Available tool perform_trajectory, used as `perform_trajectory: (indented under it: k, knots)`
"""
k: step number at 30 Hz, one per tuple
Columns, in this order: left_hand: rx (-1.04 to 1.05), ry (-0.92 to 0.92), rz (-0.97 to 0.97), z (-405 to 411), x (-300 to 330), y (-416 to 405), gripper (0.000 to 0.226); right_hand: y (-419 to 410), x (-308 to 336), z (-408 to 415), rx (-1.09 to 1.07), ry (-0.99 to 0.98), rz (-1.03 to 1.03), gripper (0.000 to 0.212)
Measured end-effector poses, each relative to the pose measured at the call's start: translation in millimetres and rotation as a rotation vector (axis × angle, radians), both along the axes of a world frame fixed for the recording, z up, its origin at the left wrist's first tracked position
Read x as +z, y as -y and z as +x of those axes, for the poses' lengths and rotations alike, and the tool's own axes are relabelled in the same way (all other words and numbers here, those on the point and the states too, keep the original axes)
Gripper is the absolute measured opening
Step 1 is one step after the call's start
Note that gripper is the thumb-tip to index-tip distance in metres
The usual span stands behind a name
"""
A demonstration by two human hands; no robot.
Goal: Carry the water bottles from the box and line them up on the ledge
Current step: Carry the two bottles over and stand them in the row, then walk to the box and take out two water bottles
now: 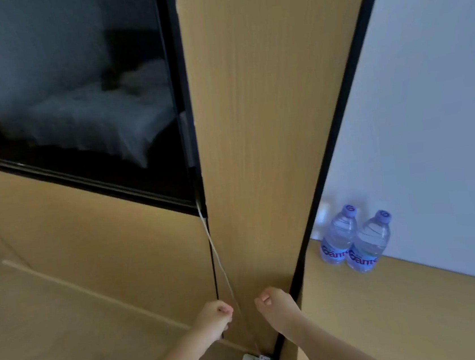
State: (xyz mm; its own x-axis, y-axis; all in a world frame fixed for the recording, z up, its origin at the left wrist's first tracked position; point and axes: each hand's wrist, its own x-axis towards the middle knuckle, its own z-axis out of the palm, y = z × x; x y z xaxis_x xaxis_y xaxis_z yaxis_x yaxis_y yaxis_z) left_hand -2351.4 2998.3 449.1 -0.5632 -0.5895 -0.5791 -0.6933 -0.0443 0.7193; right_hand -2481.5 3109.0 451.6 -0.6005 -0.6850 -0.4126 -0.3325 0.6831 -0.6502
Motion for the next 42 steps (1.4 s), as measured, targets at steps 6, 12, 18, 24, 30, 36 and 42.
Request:
perform_trajectory:
  k: [6,12,18,24,30,36,42]
  knots:
    - [0.272,0.042,-0.158,153,-2,63,0.025,111,16,120,0.36,0.014,-0.003,0.03]
    - [0.586,0.111,-0.19,288,-1,113,0.019,208,18,243,0.649,-0.002,-0.082,0.019]
    - [0.733,0.288,-0.293,379,17,168,0.03,309,19,333,0.878,-0.056,-0.094,0.008]
    - [0.874,0.437,-0.34,446,41,258,0.036,426,29,391,1.034,-0.12,-0.098,0.027]
    - [0.992,0.53,-0.395,496,70,347,0.03,544,66,438,1.165,-0.245,-0.102,0.02]
    - [1.027,0.625,-0.427,557,76,421,0.029,631,73,510,1.286,-0.291,-0.09,0.02]
    - [0.928,0.715,-0.42,647,57,509,0.025,721,58,605,1.379,-0.305,-0.098,0.018]
